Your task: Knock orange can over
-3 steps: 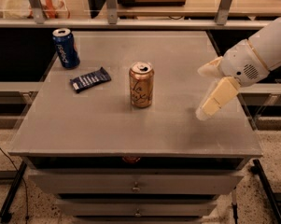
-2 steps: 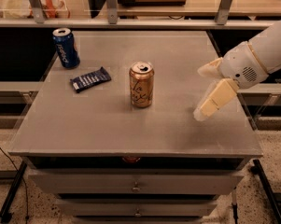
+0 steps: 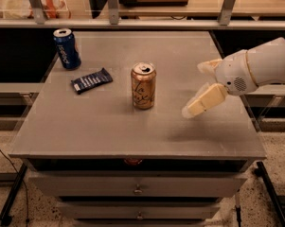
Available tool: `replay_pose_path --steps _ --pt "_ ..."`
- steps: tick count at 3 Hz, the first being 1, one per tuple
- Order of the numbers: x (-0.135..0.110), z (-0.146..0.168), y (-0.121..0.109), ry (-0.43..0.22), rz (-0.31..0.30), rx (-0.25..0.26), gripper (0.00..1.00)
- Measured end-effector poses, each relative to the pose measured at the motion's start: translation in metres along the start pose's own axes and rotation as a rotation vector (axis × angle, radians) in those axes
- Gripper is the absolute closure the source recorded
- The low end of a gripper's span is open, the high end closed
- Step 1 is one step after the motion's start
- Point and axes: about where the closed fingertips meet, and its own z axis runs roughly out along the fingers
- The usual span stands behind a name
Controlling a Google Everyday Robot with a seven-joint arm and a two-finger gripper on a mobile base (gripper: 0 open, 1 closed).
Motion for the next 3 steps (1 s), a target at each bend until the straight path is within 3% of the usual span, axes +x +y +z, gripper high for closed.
replay_pose_path --steps 1,3 --pt "-0.008 0.009 -0.013 -0.094 -0.024 0.053 0.0" --pt "-0.033 0.035 -0.018 -0.263 -0.085 -0.006 0.0"
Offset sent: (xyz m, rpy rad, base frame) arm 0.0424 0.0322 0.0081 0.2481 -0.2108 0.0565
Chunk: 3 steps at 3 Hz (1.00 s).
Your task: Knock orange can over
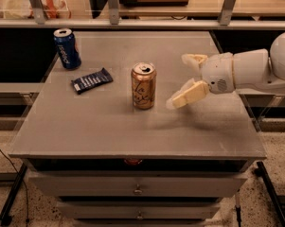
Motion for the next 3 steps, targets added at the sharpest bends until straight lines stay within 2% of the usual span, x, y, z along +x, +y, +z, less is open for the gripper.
replay_pose_path --steps 2,3 --pt "-0.006 0.027 0.002 -0.127 -0.002 -0.08 0.0" --pt "-0.011 0.034 0.004 -0.166 -0.006 -0.108 0.0"
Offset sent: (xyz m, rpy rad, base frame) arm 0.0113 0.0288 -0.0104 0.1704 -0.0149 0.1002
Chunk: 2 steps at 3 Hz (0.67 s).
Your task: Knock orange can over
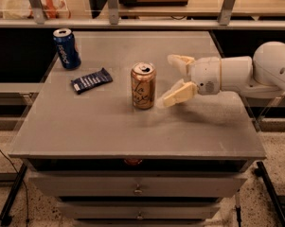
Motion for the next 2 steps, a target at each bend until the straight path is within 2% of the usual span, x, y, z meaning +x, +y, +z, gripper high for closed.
replay_pose_path --steps 2 --pt "-0.013 0.016 0.008 -0.075 -0.012 -0.07 0.0"
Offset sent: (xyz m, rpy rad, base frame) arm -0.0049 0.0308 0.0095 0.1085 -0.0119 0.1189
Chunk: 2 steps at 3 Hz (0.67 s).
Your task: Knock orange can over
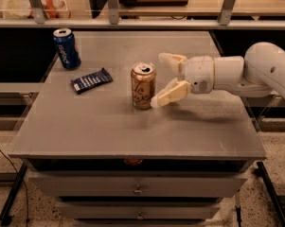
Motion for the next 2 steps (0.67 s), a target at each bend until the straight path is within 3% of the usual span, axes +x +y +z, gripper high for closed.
replay_pose_path --steps 1,2 --pt "-0.0018 0.0131 0.0047 -0.018 0.004 -0.043 0.0" --pt "-0.0019 0.0226 0.0068 -0.025 0.007 -0.072 0.19"
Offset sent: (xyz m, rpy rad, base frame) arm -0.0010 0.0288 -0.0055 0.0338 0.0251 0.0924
